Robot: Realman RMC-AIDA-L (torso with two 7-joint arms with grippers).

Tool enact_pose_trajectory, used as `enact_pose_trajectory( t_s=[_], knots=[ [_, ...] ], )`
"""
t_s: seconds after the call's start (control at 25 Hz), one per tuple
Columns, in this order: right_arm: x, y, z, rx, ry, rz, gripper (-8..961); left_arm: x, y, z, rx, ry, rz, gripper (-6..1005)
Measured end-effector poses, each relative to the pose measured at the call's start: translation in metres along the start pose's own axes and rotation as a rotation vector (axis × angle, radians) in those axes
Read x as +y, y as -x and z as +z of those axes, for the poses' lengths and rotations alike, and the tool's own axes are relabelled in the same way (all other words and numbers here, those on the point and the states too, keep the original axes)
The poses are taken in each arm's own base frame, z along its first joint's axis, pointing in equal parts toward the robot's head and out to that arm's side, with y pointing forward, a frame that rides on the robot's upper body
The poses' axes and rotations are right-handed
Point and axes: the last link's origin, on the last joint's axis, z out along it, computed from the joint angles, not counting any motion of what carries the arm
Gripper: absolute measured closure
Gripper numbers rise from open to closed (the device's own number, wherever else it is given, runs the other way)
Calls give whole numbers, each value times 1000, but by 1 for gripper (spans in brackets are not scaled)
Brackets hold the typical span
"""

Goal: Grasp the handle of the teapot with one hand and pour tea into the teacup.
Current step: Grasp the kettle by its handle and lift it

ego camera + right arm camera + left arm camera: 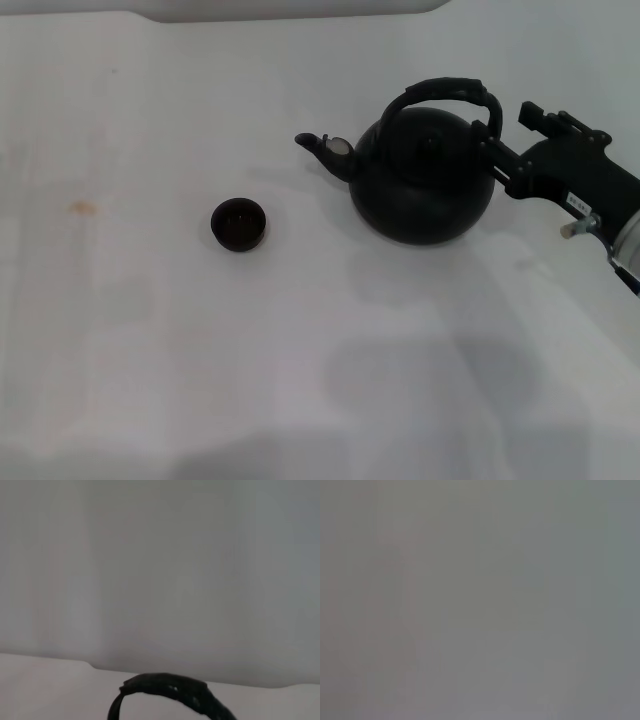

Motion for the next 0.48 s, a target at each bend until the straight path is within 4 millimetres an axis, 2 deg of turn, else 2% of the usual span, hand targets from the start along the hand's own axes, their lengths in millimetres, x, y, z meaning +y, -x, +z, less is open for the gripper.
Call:
enact_pose_trajectory(
  t_s=[0.48],
  knots=[
    [-3, 8, 24, 26, -12, -41, 298, 0, 0, 1, -2, -4, 2, 127]
  ],
)
